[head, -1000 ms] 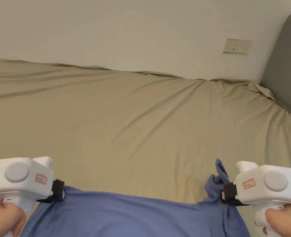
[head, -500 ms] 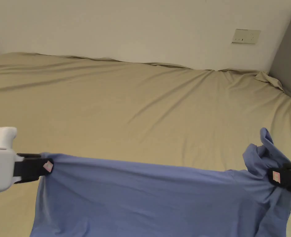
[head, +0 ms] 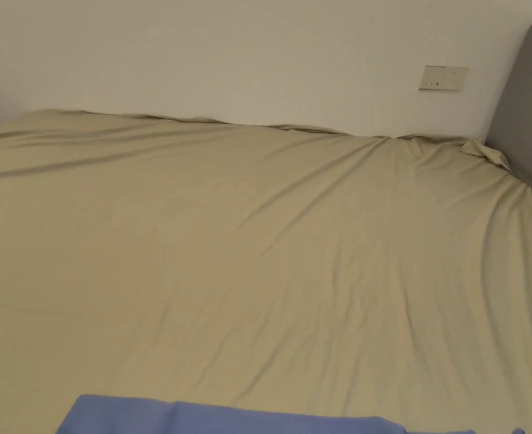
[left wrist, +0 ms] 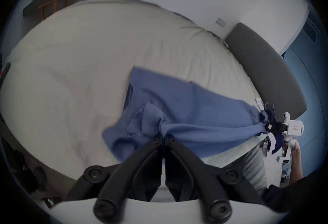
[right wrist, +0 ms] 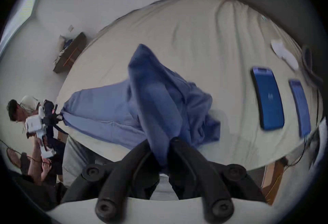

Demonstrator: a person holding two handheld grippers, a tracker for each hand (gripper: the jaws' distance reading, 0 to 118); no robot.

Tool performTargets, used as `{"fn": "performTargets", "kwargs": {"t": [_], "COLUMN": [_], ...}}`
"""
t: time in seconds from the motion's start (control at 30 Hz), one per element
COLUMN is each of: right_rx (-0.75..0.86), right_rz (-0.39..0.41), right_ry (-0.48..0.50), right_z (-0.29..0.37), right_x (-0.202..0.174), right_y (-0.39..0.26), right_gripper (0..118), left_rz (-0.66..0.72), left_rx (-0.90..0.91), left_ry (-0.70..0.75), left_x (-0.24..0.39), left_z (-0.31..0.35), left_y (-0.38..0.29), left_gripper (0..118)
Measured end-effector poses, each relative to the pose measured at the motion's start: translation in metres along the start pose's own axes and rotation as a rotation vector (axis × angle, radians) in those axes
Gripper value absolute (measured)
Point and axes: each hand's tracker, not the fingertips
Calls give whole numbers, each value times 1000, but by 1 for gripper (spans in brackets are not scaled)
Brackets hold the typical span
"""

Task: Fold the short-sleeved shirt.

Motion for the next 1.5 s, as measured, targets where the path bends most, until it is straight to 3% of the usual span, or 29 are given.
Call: {"fn": "performTargets", "kwargs": {"t": [0.1,0.17,0.27,0.3,0.33,0.37,0.5,0.57,0.6,0.63,0.67,0.7,0.73,0.93,1.03,1.07,1.2,1.33,1.4,1.5], "right_rx": [28,58,105,117,151,187,379,440,445,443,441,423,411,361,348,340,308,279,264,246], "right_rz": [-20,-37,-21,-16,-6,5,51,123,155,188,212,212,217,277,274,272,276,286,275,268], "right_ry": [-16,-20,-129,-177,-192,-181,-108,-95,-98,-99,-88,-83,-93,-68,-69,-70,-62,-61,-35,-20], "right_z": [-3,3,26,38,49,60,90,93,91,87,83,77,71,60,58,57,52,46,42,34], "right_x": [2,9,4,0,-4,-8,-45,-67,-76,-85,-92,-98,-104,-113,-111,-109,-104,-106,-106,-108], "right_y": [-9,-8,-7,-6,-4,-3,6,12,15,18,20,23,25,24,24,25,27,24,22,22], "right_gripper": [9,16,83,90,90,90,90,88,80,60,25,3,3,3,3,3,3,3,3,3], "left_rz": [29,58,105,107,99,90,-32,-106,-128,-136,-135,-124,-119,-64,10,62,29,184,245,353], "left_rx": [-48,-58,28,50,72,120,293,332,359,391,406,394,379,331,150,81,-83,-221,-227,-142], "left_ry": [-17,-14,-15,11,35,52,77,99,109,98,79,68,45,85,-94,-131,-148,-239,-244,-393], "left_x": [-9,-18,-19,-15,-11,-5,36,47,55,60,63,79,81,43,-7,-25,-69,-96,-100,-100], "left_z": [-13,-11,11,22,34,47,84,86,85,82,78,75,69,47,27,18,-16,-45,-60,-57], "left_y": [-13,-17,-19,-18,-16,-13,13,27,32,36,39,42,47,74,90,93,93,82,75,74], "left_gripper": [0,11,44,62,74,78,78,78,78,73,56,9,0,0,0,3,101,102,105,107]}}
